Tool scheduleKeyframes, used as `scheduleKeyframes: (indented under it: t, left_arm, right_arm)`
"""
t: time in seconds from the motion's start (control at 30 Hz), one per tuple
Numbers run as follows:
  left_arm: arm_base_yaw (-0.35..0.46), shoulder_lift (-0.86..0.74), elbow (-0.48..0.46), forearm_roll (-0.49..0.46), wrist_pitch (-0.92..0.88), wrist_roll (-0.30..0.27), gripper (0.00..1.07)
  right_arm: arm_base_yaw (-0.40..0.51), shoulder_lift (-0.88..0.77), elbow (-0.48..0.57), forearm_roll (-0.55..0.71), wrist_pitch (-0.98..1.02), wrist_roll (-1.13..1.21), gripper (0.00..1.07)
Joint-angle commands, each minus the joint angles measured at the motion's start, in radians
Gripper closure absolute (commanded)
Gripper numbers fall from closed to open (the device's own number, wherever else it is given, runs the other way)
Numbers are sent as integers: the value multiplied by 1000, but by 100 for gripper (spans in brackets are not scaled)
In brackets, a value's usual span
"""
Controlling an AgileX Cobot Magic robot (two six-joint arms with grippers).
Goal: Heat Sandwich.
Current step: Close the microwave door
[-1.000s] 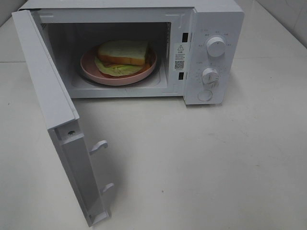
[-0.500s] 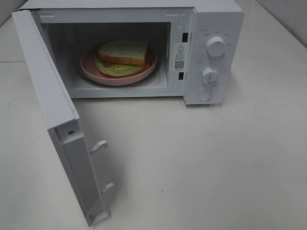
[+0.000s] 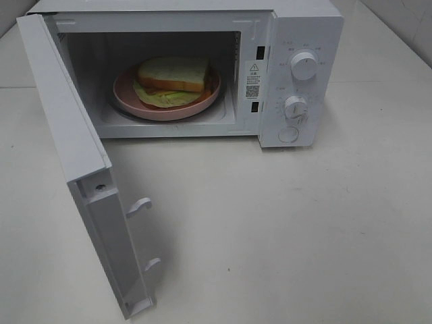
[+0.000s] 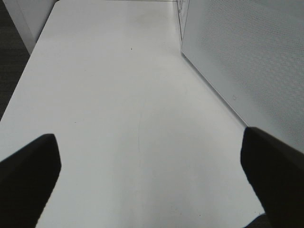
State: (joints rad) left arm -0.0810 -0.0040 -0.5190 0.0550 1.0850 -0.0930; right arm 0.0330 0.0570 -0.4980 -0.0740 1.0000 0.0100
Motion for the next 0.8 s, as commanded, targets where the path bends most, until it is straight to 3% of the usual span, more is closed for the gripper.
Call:
scheduleKeyframes:
  t: [0.03,0.8]
  left_arm:
    - [-1,-17,0,-1,-12,0,9]
    - [-1,-17,0,-1,-12,0,9]
  right_arm:
    - [-10,-38,3,3,-5,-4,31]
    - [-10,-89,3,3,-5,0,32]
